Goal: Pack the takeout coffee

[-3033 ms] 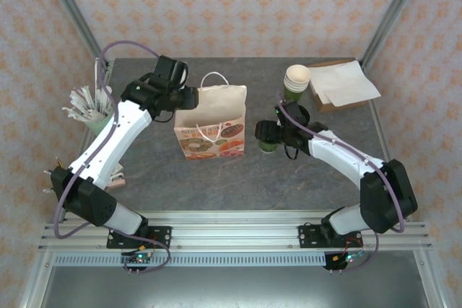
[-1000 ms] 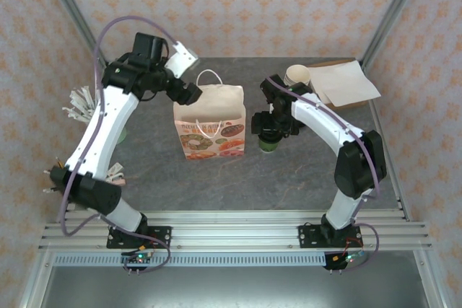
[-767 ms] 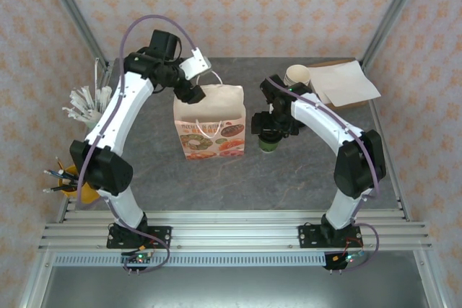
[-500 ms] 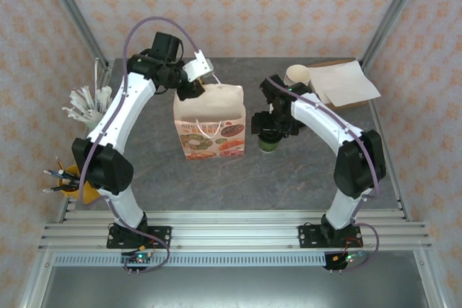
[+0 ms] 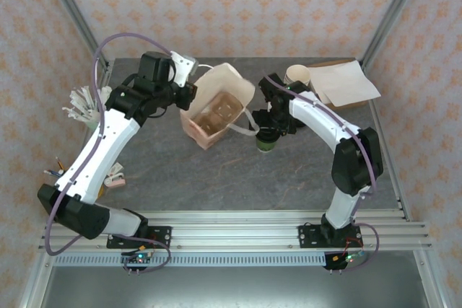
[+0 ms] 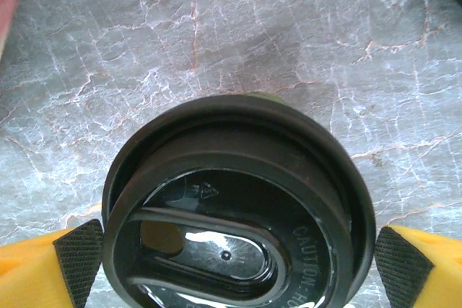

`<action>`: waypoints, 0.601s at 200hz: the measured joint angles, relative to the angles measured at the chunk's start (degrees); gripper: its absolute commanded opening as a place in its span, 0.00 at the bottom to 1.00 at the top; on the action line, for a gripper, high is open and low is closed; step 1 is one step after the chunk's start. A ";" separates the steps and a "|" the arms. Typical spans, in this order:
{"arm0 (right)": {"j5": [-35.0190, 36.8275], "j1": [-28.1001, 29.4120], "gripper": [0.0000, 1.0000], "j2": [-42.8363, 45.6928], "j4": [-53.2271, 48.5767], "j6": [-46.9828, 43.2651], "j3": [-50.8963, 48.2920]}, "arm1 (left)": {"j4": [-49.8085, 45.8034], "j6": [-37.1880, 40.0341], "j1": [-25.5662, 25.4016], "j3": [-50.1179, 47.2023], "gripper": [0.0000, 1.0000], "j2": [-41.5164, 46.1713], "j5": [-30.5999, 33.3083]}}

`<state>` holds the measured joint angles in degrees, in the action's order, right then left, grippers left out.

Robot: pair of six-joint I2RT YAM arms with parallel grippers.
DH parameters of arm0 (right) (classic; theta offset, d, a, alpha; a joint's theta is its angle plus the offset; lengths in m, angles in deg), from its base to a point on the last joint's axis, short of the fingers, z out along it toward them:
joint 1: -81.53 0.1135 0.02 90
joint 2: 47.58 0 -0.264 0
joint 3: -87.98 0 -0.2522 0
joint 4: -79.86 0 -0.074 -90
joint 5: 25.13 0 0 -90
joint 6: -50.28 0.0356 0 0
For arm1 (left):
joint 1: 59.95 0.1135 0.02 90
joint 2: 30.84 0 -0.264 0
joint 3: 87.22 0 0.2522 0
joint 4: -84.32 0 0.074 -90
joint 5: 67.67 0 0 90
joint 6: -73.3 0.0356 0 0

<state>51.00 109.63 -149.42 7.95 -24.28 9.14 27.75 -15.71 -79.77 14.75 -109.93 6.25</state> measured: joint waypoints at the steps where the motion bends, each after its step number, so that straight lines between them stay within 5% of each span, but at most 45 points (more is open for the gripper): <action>1: 0.07 0.00 0.99 -0.02 -0.02 -0.02 0.04 | -0.02 -0.26 0.00 -0.02 0.00 0.00 0.13; 120: 1.33 0.00 0.99 -0.98 -0.46 0.26 0.87 | -6.47 -29.53 0.02 -4.92 0.00 1.97 6.27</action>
<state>52.33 109.63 -150.40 7.49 -24.02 10.01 21.28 -45.24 -79.74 9.83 -107.96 12.52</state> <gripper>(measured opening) 0.993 0.053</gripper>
